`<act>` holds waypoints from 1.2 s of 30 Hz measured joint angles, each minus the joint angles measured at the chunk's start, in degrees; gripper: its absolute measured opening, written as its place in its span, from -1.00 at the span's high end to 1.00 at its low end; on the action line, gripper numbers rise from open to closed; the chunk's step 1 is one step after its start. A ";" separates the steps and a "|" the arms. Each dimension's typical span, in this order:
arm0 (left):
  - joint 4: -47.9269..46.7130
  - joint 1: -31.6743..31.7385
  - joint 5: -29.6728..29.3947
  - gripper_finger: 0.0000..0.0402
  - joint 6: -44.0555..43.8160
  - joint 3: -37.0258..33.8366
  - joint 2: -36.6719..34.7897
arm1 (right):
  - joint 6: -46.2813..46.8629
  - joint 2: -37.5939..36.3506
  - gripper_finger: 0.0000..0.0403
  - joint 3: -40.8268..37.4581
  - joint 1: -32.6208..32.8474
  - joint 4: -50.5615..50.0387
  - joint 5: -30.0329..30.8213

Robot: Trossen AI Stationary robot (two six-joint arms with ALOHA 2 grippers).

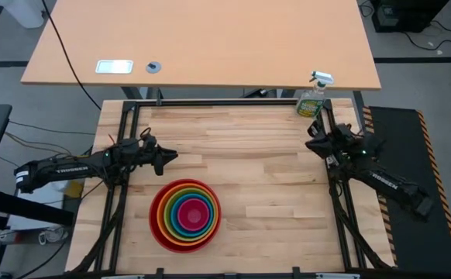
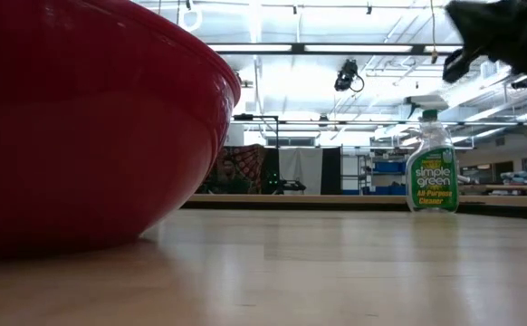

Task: Nest bowls inside each other
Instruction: Return to home position

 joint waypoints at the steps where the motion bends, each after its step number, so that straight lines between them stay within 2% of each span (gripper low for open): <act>1: -0.02 0.02 -0.01 0.42 0.00 0.00 0.00 | 0.00 -1.53 0.76 -0.01 1.22 0.04 -0.01; 7: -0.02 0.00 -0.01 0.42 -0.02 0.00 0.00 | 0.00 -7.92 0.76 0.00 4.76 0.18 -0.92; 15: 0.00 0.02 0.01 0.42 0.02 0.00 0.00 | 0.00 -9.05 0.76 -0.01 5.12 -1.11 -1.48; 18: -0.02 0.02 0.01 0.42 0.04 0.01 0.00 | 0.00 -10.64 0.76 -0.01 5.12 -7.89 -1.52; 22: -0.01 0.02 0.01 0.42 0.11 0.00 0.00 | 0.00 -14.51 0.76 -0.01 5.12 -23.69 -1.52; 27: -0.02 0.02 0.01 0.42 0.13 0.01 -0.02 | 0.04 -14.62 0.76 -0.28 5.12 -35.85 -1.13; 32: -0.10 0.02 0.01 0.42 0.11 0.00 -0.27 | 0.03 -14.59 0.76 -0.28 5.12 -41.72 -1.09; 36: -0.39 0.02 0.01 0.42 0.11 0.00 -3.65 | 0.02 -14.57 0.76 -0.28 5.12 -43.05 -1.09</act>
